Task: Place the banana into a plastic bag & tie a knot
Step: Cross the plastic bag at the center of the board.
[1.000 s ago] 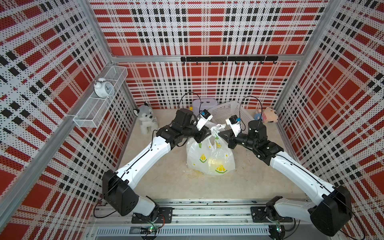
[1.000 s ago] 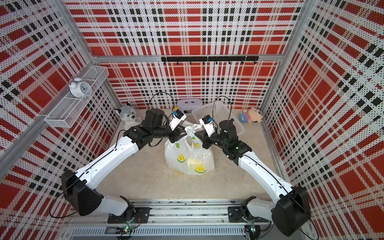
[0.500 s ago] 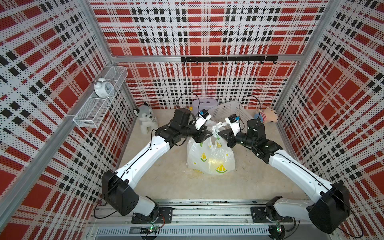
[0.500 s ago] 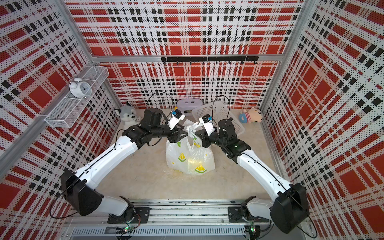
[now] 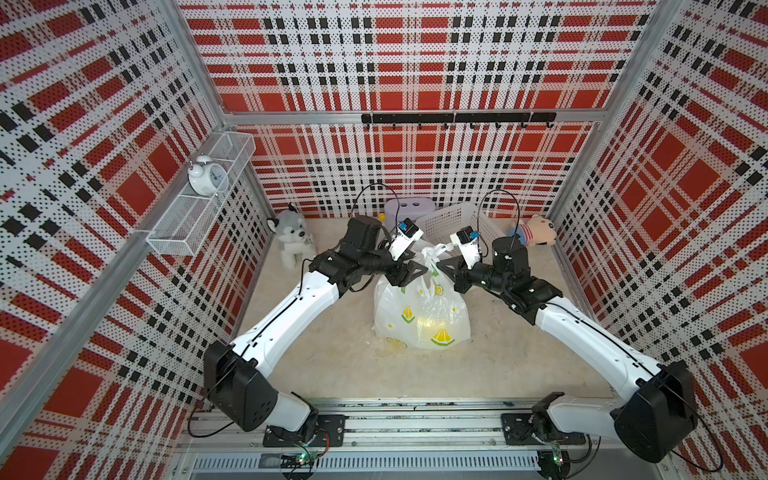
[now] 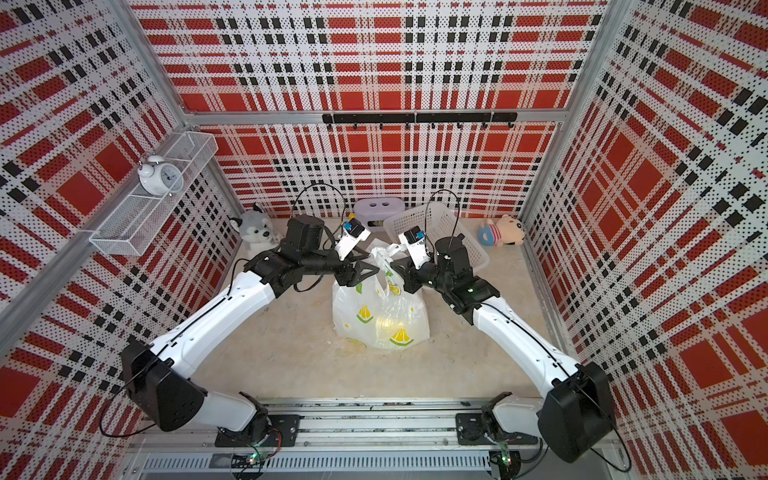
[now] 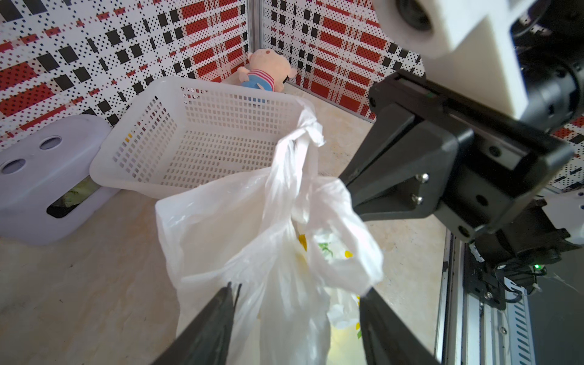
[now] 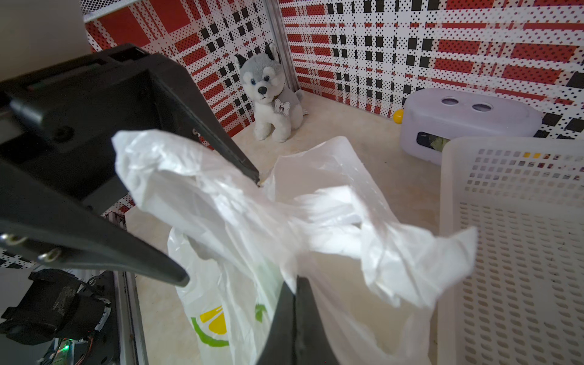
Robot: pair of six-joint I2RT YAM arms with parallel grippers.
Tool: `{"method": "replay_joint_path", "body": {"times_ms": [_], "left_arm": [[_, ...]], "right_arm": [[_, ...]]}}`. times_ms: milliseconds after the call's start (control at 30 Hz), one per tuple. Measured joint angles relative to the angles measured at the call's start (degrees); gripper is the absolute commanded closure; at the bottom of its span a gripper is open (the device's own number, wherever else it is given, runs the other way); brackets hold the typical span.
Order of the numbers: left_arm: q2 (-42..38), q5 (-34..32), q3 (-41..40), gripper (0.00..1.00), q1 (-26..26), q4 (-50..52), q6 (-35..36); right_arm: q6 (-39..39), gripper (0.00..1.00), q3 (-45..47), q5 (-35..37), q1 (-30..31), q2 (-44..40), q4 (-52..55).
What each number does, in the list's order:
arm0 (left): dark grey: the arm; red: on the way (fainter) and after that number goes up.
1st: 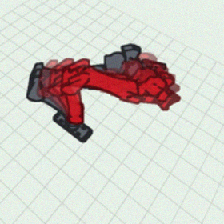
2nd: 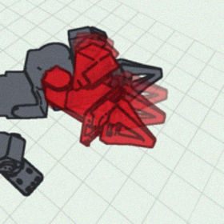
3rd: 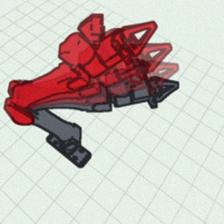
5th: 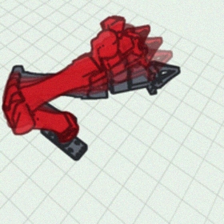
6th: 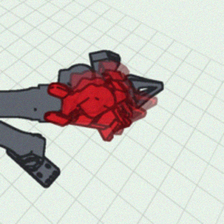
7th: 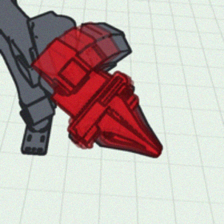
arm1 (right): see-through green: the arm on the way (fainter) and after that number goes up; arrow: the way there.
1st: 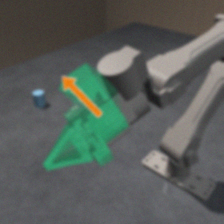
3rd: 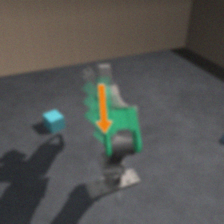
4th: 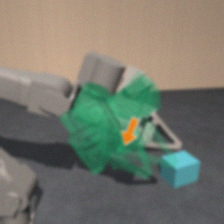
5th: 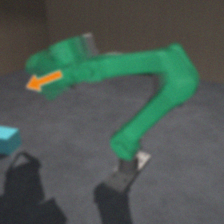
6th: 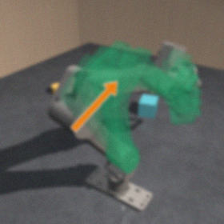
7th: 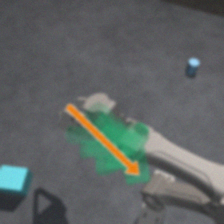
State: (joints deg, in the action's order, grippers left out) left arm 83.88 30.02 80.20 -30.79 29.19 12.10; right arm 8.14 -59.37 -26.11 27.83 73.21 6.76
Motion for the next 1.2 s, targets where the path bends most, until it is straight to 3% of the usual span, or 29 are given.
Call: {"method": "replay_joint_path", "body": {"times_ms": [167, 300, 567, 600, 733, 767, 1033, 1200], "left_arm": [[0.0, -0.1, 0.0, 0.44, -0.2, -0.3, -0.2], [0.1, -0.3, 0.0, 0.55, -0.5, -1.2, -0.7], [2.0, -0.3, 0.8, 1.0, -2.2, -3.1, -1.8], [2.1, -0.3, 0.8, 1.0, -2.3, -3.3, -1.8], [2.0, -0.2, 0.8, 1.0, -2.4, -4.5, -2.8], [1.9, -0.2, 0.7, 1.0, -2.4, -5.2, -2.9], [-0.3, -0.1, -2.1, 1.0, -2.4, -8.7, -4.5], [-0.7, 0.0, -2.7, 1.0, -2.4, -10.0, -5.2]], "right_arm": [[0.1, 1.0, 0.0, -1.5, 0.0, 0.1, 0.0], [0.1, 1.0, 0.0, -2.7, 0.0, 0.2, 0.0], [0.0, 1.0, 0.0, -3.8, 0.0, 0.5, -0.1], [0.0, 0.96, 0.0, -3.8, 0.0, 0.6, 0.0], [-0.5, 0.6, 0.0, -3.5, -0.3, 0.7, -0.2], [-0.5, 0.56, 0.0, -3.7, -0.7, 0.7, -0.4], [6.7, 0.41, -1.2, -4.5, -9.9, 0.5, -5.4], [12.6, 0.34, -8.2, -6.8, -11.6, 6.9, -11.5]]}}
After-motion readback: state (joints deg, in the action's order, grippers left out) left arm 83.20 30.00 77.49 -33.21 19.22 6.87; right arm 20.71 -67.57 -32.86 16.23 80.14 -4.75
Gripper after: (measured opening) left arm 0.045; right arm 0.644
